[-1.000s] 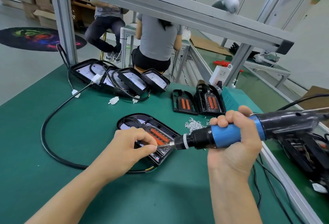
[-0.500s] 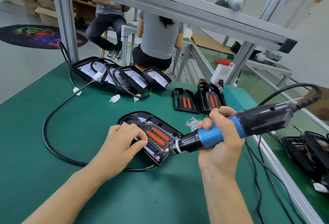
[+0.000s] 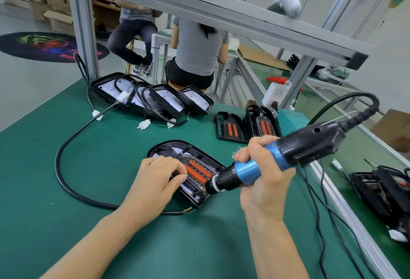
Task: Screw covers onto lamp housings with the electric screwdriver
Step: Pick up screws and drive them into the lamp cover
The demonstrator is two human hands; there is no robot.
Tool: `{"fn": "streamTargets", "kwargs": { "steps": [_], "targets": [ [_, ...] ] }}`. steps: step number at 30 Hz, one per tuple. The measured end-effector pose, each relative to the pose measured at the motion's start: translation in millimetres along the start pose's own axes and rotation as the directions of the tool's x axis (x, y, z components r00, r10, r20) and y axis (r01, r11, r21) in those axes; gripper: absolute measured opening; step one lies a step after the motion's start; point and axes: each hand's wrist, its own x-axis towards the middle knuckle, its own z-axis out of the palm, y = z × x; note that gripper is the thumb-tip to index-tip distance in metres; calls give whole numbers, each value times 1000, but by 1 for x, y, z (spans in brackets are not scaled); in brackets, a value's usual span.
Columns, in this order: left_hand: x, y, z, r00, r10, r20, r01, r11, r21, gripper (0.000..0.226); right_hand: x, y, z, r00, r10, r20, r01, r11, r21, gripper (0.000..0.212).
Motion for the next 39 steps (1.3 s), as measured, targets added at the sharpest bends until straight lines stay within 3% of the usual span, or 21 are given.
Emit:
{"fn": "streamTargets", "kwargs": {
  "steps": [3,13,18,23,27,30,35,39],
  "targets": [
    [-1,1,0,1000,-7,0,7,1000,12,17,0,-1,-1,999,18,-49,-16,1000,27,18],
    [12,22,-5,999,0,-53,1,1000,14,16,22,-23,-37,961,45,-271,-28,997,68,31],
    [30,48,8,998,58,-8,-57,993,104,12,45,-19,-83,923,129,-364,-181,977,-113,26],
    [58,68,28,990,106,90,-127,954,273,13,60,-9,-137,869,231,-438,-394,859,-328,34],
    [81,84,52,974,98,206,-190,848,496,14,72,-11,-172,836,262,-481,-505,710,-491,47],
    [92,91,69,955,56,291,-226,771,595,22,80,-5,-185,841,298,-452,-540,527,-656,51],
    [104,96,96,925,25,378,-283,710,645,33,89,11,-185,850,346,-397,-440,54,-896,54],
    [108,93,109,920,-28,391,-270,679,683,32,94,18,-178,899,298,-320,-291,-138,-947,50]
  ]
}}
